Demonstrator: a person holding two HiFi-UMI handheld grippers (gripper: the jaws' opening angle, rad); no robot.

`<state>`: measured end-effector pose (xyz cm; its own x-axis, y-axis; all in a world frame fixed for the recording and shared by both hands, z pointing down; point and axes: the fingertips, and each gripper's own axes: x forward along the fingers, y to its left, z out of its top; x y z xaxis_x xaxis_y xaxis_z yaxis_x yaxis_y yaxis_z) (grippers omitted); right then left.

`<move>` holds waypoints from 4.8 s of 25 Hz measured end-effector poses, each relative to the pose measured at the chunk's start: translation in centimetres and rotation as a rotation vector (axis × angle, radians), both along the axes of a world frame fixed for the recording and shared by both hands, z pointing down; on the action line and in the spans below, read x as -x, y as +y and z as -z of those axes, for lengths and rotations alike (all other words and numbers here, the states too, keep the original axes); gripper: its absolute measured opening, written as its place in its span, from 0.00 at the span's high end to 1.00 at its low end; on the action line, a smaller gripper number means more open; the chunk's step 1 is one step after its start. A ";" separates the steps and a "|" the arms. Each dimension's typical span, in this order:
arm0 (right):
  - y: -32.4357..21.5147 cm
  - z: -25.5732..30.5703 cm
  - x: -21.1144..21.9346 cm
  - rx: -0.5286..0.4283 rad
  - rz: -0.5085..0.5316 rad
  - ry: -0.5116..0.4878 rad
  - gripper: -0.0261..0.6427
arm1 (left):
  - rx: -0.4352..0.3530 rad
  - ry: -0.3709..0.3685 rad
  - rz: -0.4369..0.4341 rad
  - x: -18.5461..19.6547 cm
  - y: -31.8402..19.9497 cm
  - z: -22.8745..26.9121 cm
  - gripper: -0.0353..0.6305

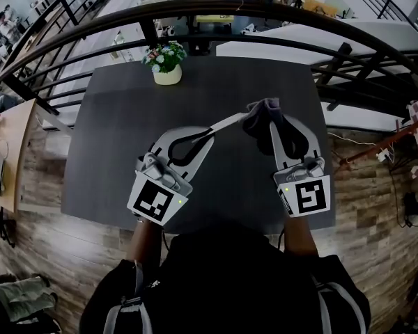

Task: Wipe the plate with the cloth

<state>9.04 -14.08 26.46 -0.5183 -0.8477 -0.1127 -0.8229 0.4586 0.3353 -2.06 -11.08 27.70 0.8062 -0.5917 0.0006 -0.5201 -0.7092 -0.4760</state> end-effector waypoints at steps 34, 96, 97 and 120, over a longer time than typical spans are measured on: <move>4.0 1.2 8.9 -0.043 0.303 0.219 0.90 | -0.469 -0.715 0.001 -3.4 2.9 -4.0 0.92; 3.0 1.0 10.3 0.037 0.456 0.355 0.90 | -0.524 -0.717 -0.039 -4.1 4.7 -3.8 0.92; 3.1 0.5 10.6 0.048 0.470 0.383 0.90 | -0.526 -0.718 -0.043 -4.2 4.8 -3.7 0.92; -0.6 -5.0 5.8 0.278 0.352 0.442 0.90 | -0.533 -0.717 -0.077 -4.9 5.9 -3.3 0.91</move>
